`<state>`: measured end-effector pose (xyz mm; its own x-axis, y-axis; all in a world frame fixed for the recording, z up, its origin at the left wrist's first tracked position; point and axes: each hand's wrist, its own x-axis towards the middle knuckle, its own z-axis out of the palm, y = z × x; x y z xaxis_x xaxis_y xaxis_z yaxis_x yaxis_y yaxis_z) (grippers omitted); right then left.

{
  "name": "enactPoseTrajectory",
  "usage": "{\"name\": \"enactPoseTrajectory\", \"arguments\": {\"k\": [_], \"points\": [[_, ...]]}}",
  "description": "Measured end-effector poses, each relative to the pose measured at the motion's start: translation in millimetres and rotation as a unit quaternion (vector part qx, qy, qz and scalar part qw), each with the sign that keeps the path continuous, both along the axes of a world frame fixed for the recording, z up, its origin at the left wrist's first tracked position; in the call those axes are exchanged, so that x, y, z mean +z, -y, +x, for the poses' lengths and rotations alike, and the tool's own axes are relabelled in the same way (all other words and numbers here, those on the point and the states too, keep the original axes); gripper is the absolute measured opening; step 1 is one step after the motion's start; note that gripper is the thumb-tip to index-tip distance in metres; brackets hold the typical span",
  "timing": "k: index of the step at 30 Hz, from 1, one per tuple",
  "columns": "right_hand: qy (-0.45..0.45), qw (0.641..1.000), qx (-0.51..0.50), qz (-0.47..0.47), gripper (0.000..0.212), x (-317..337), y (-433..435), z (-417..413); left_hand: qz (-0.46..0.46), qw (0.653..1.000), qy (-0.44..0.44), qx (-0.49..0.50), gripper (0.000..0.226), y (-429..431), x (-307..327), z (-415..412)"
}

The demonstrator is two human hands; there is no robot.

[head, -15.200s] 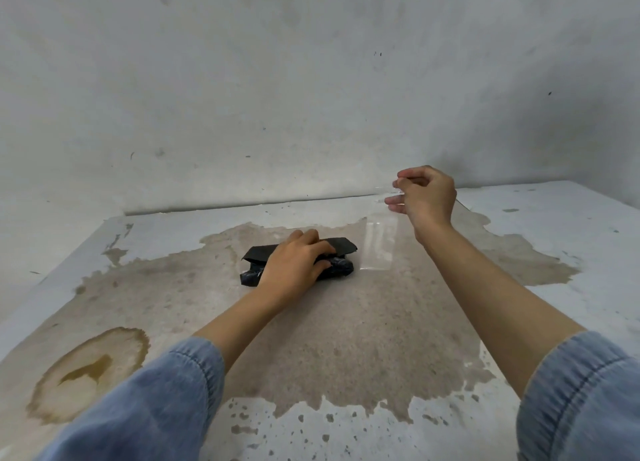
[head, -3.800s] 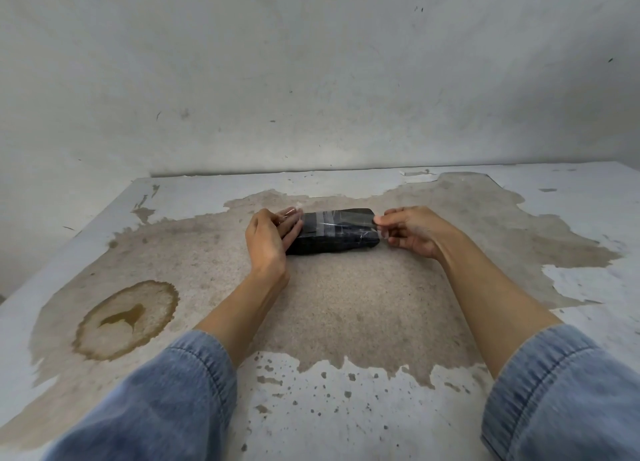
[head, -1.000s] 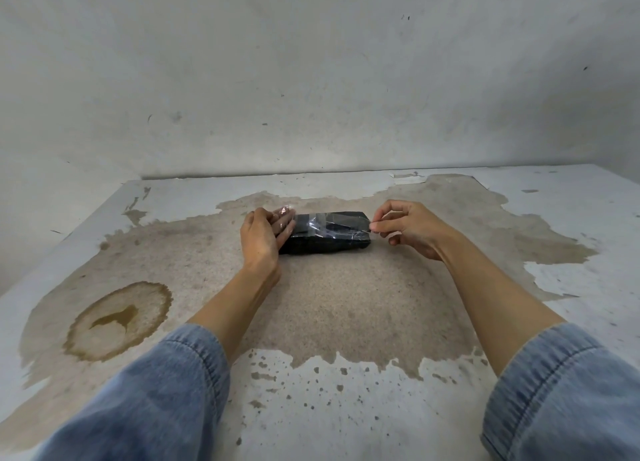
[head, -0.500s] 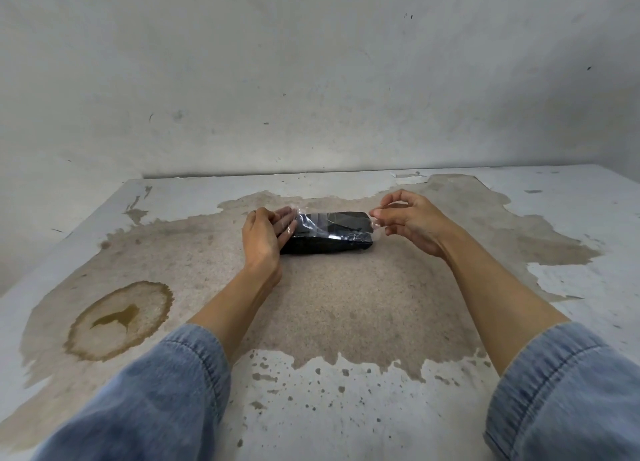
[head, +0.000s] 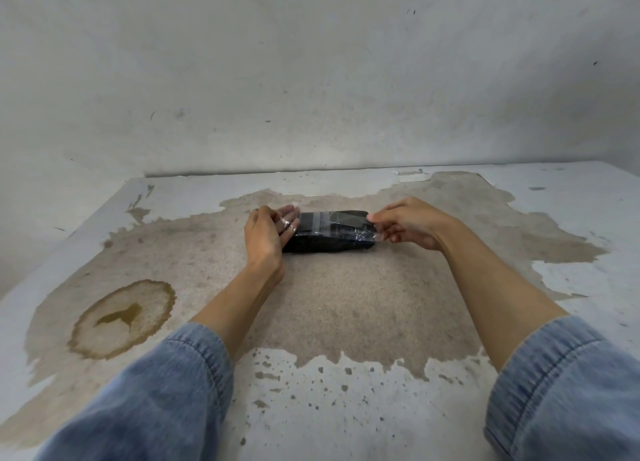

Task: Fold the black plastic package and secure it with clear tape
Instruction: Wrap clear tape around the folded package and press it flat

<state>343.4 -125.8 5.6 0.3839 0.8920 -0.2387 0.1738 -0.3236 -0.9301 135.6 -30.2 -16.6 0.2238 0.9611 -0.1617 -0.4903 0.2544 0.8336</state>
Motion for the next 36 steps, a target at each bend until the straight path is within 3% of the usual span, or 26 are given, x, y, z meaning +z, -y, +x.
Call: {"name": "enactPoseTrajectory", "arguments": {"k": [8, 14, 18, 26, 32, 36], "points": [[0.061, 0.997, -0.02, 0.053, 0.004, 0, 0, -3, 0.006, 1.0, -0.01, -0.001, 0.037, 1, 1, 0], [0.111, 0.983, -0.023, 0.147, 0.011, -7, 5, -6, 0.004, 1.0, -0.005, 0.008, 0.022, 3, 3, 1], [0.107, 0.982, 0.002, 0.158, 0.005, -10, 7, -4, 0.009, 1.0, -0.011, 0.005, 0.024, 2, 1, 0], [0.055, 0.986, 0.075, 0.136, 0.013, -4, 15, -2, 0.008, 1.0, -0.003, -0.002, 0.025, 1, 1, 0], [-0.019, 0.988, 0.109, 0.104, 0.014, -3, 22, -2, 0.006, 1.0, -0.01, -0.008, 0.041, -3, -3, 0], [-0.083, 0.985, 0.119, 0.094, 0.014, -5, 24, 0, 0.003, 1.0, 0.002, 0.0, 0.031, -2, -2, 0]]}}
